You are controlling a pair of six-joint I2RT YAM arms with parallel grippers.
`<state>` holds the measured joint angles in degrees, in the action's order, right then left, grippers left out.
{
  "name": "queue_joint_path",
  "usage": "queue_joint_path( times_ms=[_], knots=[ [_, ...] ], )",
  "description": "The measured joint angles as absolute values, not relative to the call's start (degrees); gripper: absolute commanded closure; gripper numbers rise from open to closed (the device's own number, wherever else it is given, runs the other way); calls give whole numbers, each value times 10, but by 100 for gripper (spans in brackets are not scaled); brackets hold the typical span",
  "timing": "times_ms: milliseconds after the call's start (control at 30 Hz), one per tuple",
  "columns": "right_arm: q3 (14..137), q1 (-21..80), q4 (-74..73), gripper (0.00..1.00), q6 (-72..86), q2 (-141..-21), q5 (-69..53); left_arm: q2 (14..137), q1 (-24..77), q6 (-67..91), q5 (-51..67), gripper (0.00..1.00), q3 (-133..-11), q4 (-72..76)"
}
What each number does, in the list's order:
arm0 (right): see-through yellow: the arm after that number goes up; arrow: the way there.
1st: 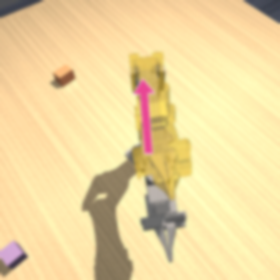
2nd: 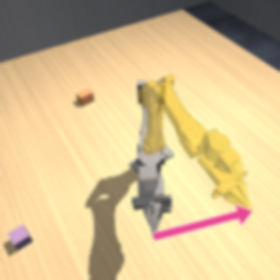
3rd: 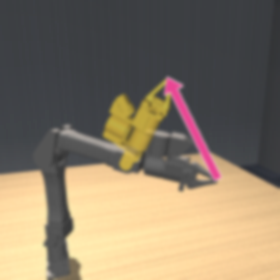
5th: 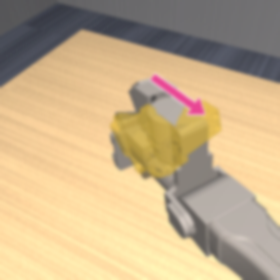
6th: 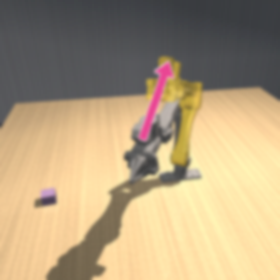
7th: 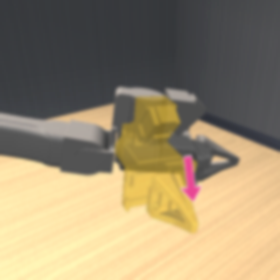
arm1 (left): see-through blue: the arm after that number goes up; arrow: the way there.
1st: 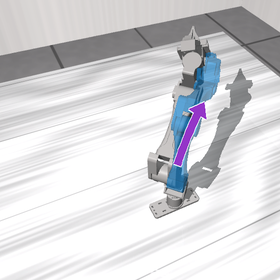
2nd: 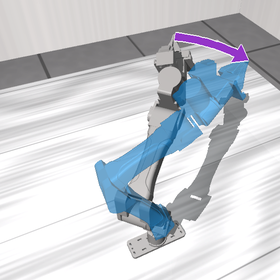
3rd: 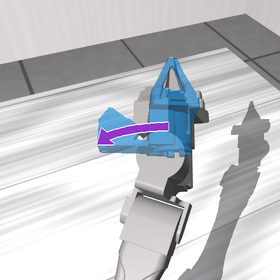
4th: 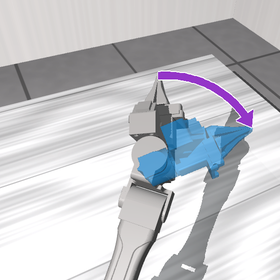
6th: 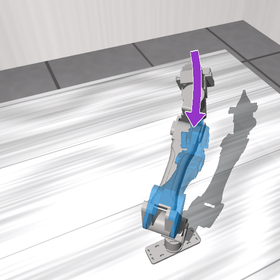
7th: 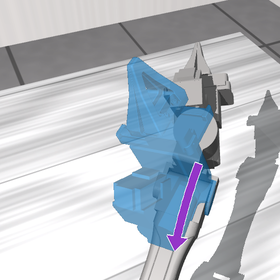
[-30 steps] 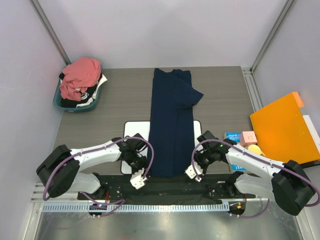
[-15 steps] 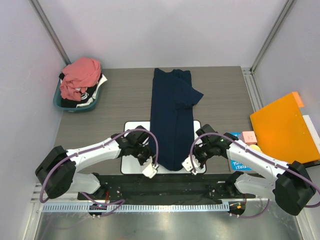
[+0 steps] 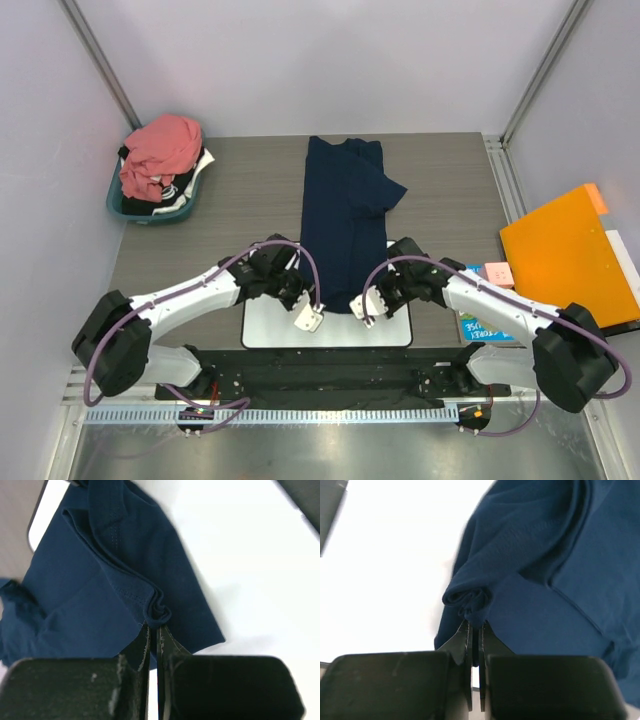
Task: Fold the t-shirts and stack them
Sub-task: Fold the tshirt
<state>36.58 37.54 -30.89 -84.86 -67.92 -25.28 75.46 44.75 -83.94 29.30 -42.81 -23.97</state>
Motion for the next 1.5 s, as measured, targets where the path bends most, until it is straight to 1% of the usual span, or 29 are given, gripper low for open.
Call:
queue_joint_path(
  times_ms=[400, 600, 833, 1200, 1400, 1500],
  knots=[
    [420, 312, -217, 99, -835, -760, -204, 849, 368, -864, 275, 100, -507, -218],
    [448, 286, -172, 99, -826, -812, -193, 901, 342, -883, 271, 98, -542, -206],
    [472, 262, -124, 99, -817, -864, -187, 969, 319, -894, 270, 97, -600, -186],
    [528, 241, -56, 99, -800, -948, -179, 1042, 287, -922, 271, 96, -677, -169],
    [552, 233, -22, 99, -791, -985, -178, 1075, 274, -938, 274, 95, -705, -170],
    [560, 230, -6, 99, -787, -997, -176, 1093, 270, -940, 277, 92, -726, -169]
  ],
)
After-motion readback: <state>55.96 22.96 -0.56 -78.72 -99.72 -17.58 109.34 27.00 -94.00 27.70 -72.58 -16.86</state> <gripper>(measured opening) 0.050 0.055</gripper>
